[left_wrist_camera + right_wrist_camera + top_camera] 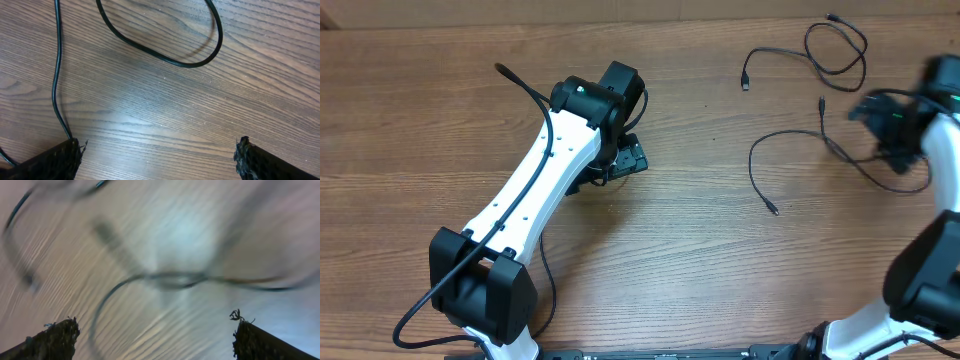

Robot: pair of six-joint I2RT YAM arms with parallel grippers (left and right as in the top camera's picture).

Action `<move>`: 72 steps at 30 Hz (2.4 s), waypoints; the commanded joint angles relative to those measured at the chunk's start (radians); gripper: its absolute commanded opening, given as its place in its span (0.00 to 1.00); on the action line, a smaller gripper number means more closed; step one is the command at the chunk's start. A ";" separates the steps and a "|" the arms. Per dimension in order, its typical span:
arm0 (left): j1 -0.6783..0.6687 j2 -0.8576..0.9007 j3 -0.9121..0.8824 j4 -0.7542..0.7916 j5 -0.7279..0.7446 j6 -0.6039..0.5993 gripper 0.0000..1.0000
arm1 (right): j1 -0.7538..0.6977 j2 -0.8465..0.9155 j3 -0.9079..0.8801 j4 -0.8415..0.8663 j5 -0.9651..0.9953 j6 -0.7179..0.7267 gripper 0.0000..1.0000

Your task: Untangle cables

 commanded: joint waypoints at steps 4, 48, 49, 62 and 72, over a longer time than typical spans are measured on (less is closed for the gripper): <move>0.004 -0.035 0.012 0.024 0.005 0.019 1.00 | -0.137 0.018 -0.010 -0.003 0.064 0.094 1.00; 0.004 -0.035 0.012 0.024 0.029 0.019 1.00 | -0.168 0.277 -0.057 0.062 0.248 0.142 0.57; 0.004 -0.035 0.012 0.024 0.029 0.019 1.00 | -0.168 0.277 -0.057 0.067 0.246 0.142 0.55; 0.004 -0.035 0.012 0.023 0.026 0.020 0.99 | -0.164 0.276 -0.041 0.177 -0.019 0.142 0.10; 0.004 -0.035 0.012 0.023 0.026 0.019 1.00 | -0.107 0.276 -0.032 0.303 -0.150 0.175 0.04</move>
